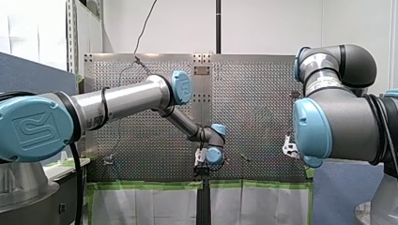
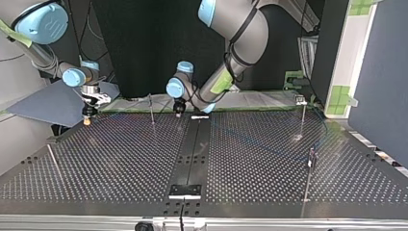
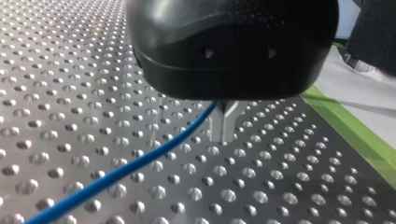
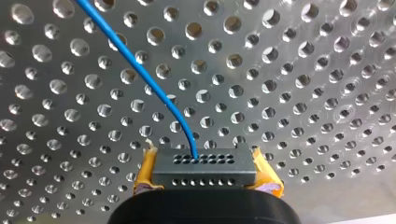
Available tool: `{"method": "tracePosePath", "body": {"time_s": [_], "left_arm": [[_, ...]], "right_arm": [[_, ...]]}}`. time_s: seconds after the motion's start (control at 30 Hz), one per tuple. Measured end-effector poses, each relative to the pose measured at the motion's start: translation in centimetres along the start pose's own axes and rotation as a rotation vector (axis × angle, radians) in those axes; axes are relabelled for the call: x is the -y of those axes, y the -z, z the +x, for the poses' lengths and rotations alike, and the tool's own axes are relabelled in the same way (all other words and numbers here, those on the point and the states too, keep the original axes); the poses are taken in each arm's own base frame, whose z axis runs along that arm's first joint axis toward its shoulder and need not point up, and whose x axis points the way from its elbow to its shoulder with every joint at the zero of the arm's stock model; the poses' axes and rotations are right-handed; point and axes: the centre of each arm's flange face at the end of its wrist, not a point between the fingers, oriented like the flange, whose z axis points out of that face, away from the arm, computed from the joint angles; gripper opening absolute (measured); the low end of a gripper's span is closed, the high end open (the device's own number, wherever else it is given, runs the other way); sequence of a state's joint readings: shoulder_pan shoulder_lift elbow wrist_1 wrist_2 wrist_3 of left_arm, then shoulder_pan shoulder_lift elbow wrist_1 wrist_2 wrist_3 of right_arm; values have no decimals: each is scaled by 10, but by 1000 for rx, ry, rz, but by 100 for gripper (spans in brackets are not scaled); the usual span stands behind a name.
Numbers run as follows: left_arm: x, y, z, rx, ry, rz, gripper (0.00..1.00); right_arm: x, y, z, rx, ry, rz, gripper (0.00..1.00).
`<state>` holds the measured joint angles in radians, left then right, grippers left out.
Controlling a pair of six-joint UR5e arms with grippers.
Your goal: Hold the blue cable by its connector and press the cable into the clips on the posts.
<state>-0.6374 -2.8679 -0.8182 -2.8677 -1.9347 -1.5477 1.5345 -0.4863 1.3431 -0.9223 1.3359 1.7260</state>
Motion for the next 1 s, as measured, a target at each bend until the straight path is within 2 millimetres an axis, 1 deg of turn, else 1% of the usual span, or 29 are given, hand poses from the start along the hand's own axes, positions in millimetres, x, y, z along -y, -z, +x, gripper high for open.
{"method": "tracePosePath", "body": {"time_s": [0.03, 0.07, 0.1, 0.13, 0.3, 0.43, 0.5, 0.6, 0.7, 0.83, 0.93, 1.0], "left_arm": [[2, 0, 1, 7, -8, 5, 39], [3, 1, 1, 12, -14, 9, 78], [4, 1, 1, 17, -19, 12, 78], [6, 2, 2, 23, -23, 17, 100], [13, 8, 9, 16, -30, 60, 100], [21, 22, 20, -34, -51, 114, 100], [25, 29, 22, -54, -63, 139, 100], [34, 40, 18, -71, -78, 178, 100], [44, 47, 7, -61, -83, 213, 100], [66, 58, -5, -32, -85, 268, 100], [82, 68, -8, -21, -87, 288, 100], [87, 72, -8, -19, -89, 288, 100]], "right_arm": [[0, 0, 0, 1, 0, 2, 0], [1, 0, 0, 1, -1, 3, 0], [1, 0, 0, 1, -1, 5, 0], [1, 0, 0, 1, -1, 6, 0], [2, 0, -1, 4, -3, 8, 0], [3, 0, -1, 5, -4, 10, 0], [4, 0, -1, 6, -4, 11, 0], [5, 1, -2, 11, -6, 12, 0], [7, 1, -3, 16, -7, 13, 0], [9, 2, -3, 20, -8, 15, 0], [9, 2, -4, 23, -9, 15, 0], [10, 2, -4, 25, -9, 17, 0]]}}
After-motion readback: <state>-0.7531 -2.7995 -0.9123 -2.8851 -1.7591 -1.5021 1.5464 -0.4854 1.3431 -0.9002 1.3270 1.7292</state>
